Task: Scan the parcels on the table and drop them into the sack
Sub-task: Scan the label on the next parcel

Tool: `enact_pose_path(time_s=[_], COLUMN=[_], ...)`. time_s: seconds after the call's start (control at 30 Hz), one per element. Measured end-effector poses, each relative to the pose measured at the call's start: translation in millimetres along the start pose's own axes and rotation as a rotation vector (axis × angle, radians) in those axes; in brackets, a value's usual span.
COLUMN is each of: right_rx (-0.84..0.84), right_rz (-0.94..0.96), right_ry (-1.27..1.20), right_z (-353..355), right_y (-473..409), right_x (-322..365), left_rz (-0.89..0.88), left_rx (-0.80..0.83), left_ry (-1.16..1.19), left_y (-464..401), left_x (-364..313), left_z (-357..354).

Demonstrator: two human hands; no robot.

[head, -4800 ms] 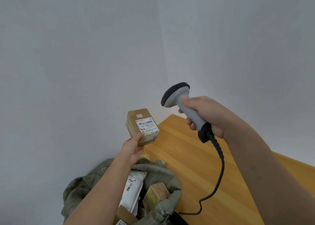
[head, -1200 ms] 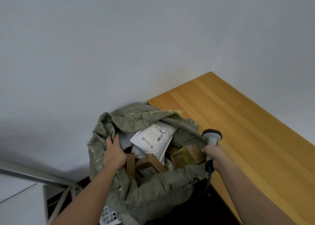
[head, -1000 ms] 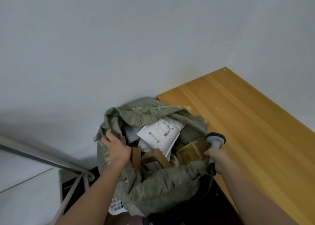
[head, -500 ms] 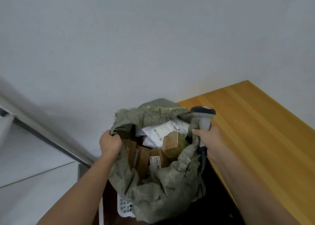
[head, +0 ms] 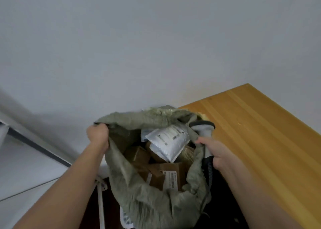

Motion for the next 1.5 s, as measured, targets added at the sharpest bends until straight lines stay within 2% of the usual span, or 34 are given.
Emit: enact_pose_path(time_s=[0.07, 0.1, 0.2, 0.27, 0.33, 0.4, 0.43, 0.5, 0.53, 0.6, 0.7, 0.77, 0.83, 0.87, 0.93, 1.03, 1.1, 1.23, 1.33, 1.37, 1.43, 1.5], right_rx=[0.067, 0.057, -0.094, -0.167, -0.179, -0.152, -0.116, -0.014, 0.020, 0.014, -0.143, -0.155, -0.135, -0.133, -0.126, -0.011, -0.014, -0.189, -0.215, -0.212, -0.216, -0.247], right_rz=[0.026, 0.019, -0.094, -0.184, -0.187, -0.114, -0.056, 0.055, 0.093, 0.084, -0.080, -0.078, -0.041, -0.014, 0.035, 0.131, 0.126, -0.120, -0.096, -0.071, -0.056, -0.166], right_ry=[-0.144, -0.211, -0.234, -0.168, -0.133, -0.191, -0.274, -0.445, -0.499, -0.537, -0.324, -0.184, -0.154, -0.178, -0.327, -0.548, -0.586, -0.373, -0.291, -0.292, -0.322, -0.378], right_z=[0, 3, 10, 12, 9, 0, -7, -17, -19, -16, -9, -8, -8, -8, -4, -5, -1, 16, 32, 34, 38, 46], right_y=[-2, -6, -17, -21, -23, -24, -23, -18, -17, -24, -33, -35, -34, -32, -24, -12, -21, -45, -62, -61, -60, -67], right_x=[5, 5, -4, -11, -5, 7, 14, 26, 31, 36, 21, 9, 6, 12, 29, 50, 49, 24, -4, -9, -8, -7], left_rz=[-0.033, -0.028, 0.100, 0.213, 0.121, -0.016, -0.047, -0.047, -0.035, 0.008, 0.214, 0.284, 0.250, 0.200, 0.092, 0.117, 0.147, 0.352, 0.357, 0.339, 0.254, 0.163], left_rx=[-0.040, -0.002, 0.259, 0.426, 0.406, 0.257, 0.177, 0.117, 0.140, 0.242, 0.448, 0.494, 0.456, 0.385, 0.274, 0.286, 0.349, 0.573, 0.648, 0.623, 0.608, 0.625], left_ry=[0.180, 0.181, -0.171, -0.261, -0.251, -0.189, -0.096, 0.126, 0.209, 0.163, -0.051, -0.127, -0.091, -0.057, 0.039, 0.262, 0.160, -0.042, -0.188, -0.226, -0.384, -0.630], left_y=[-17, -22, -19, -14, -22, -42, -52, -66, -67, -59, -33, -23, -25, -31, -46, -50, -39, -16, -37, -39, -7, 8], left_x=[-21, -20, 37, 74, 59, 16, -7, -32, -32, -9, 54, 77, 62, 41, -3, -26, -4, 74, 134, 140, 99, 86], left_z=[0, -4, -22, -35, -45, -48, -48, -47, -50, -62, -80, -85, -90, -87, -83, -78, -80, -90, -87, -84, -69, -62])
Point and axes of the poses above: each hand's wrist, its own y-axis away from the middle knuckle, its own z-axis out of the back of the hand, x = y × z, the point moved 5 cm from there along -y, towards the middle knuckle, and after that the axes turned 8 degrees about -z, right-handed, at the moved point
